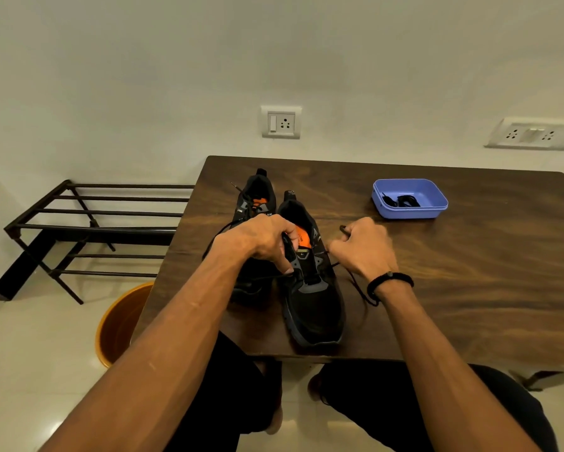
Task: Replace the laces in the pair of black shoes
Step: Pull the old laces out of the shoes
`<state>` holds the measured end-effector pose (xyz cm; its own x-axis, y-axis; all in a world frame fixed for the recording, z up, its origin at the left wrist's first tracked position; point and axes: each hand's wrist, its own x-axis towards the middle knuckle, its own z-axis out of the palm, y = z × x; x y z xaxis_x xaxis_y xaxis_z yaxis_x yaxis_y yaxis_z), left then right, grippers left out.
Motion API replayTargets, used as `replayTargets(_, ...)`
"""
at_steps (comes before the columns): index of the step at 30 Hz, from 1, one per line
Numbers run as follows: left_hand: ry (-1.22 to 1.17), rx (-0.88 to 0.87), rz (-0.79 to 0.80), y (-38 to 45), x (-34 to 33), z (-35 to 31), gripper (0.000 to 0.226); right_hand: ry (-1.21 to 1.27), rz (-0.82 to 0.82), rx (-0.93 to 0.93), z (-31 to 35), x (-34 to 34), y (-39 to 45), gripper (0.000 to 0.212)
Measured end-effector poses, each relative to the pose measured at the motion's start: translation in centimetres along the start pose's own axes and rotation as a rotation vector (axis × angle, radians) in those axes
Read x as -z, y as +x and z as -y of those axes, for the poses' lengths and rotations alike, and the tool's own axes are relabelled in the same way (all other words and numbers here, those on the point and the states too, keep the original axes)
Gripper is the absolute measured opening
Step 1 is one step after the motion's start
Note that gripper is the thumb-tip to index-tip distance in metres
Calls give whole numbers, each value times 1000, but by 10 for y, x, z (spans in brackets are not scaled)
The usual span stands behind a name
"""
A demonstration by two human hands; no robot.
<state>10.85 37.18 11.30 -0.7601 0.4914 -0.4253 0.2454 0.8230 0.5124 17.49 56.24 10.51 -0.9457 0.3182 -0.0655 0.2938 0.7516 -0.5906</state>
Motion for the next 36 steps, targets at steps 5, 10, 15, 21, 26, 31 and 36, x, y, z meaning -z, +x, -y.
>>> replayTargets(5,-16,-35,-32,4,-2,4,39,-4,-257,-68,-14,12,7,10)
replayTargets(10,-2,-92,-89,3,-2,-1,19,-204,-152,-104,-19,8,7,43)
replayTargets(15,123,-101,-122,8,-17,-22,22,-71,-91,22,-7,-3,5,56)
replayTargets(21,32,54,46,12,-28,-31,19,-54,9,-29,-3,-34,2,44)
replayTargets(26,-59,145,-53,6,-33,-36,14,-297,-31,100,6,-26,-6,29)
replayTargets(31,-93,199,-417,1,-47,-39,40,-315,-47,91,1,-21,-1,22)
replayTargets(36,-639,302,-222,-14,-42,-40,23,-264,-69,19,-8,-12,4,24)
